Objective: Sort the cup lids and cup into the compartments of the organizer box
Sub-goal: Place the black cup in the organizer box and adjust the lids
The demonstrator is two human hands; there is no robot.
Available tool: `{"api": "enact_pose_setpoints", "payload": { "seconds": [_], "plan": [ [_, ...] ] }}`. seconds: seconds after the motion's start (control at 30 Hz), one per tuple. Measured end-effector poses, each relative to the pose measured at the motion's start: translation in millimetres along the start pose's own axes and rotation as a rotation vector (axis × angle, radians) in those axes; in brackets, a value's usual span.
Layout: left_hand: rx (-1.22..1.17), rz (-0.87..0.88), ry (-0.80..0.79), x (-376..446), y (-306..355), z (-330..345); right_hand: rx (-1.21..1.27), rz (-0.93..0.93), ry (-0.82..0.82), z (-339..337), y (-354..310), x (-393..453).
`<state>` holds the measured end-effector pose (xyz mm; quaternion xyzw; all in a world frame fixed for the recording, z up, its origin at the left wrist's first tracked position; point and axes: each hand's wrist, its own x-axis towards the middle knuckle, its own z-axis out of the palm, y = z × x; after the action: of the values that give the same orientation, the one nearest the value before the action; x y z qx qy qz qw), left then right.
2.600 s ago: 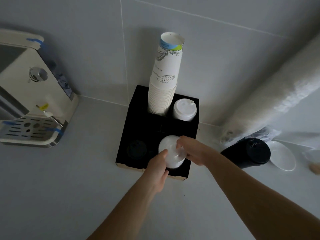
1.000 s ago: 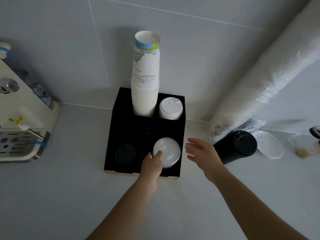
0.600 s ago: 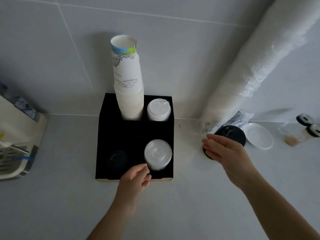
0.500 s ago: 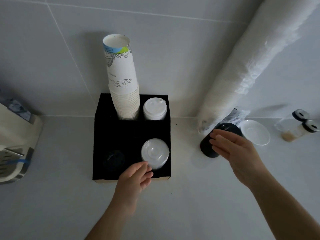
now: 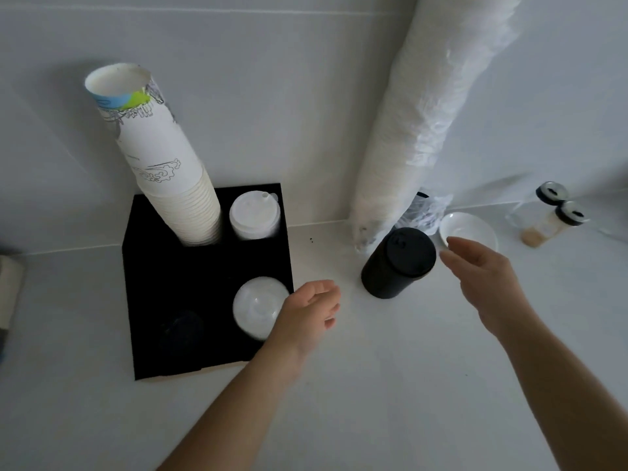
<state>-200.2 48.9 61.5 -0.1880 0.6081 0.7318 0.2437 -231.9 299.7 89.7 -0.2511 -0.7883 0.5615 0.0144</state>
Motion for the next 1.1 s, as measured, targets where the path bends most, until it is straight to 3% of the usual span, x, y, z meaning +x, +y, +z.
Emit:
{"api": "enact_pose_setpoints", "payload": {
  "seconds": [0.27,0.57,1.1],
  "plan": [
    [0.163,-0.073,-0.037,50,-8,62,-0.065,0.05,-0.272,19,8,56],
    [0.125,0.0,0.011,89,-7,98,0.102,0.078,-0.302,27,21,72],
    [-0.154,-0.444,0.104,114,-28,101,0.162,0.252,-0.415,10,27,85]
  ]
}}
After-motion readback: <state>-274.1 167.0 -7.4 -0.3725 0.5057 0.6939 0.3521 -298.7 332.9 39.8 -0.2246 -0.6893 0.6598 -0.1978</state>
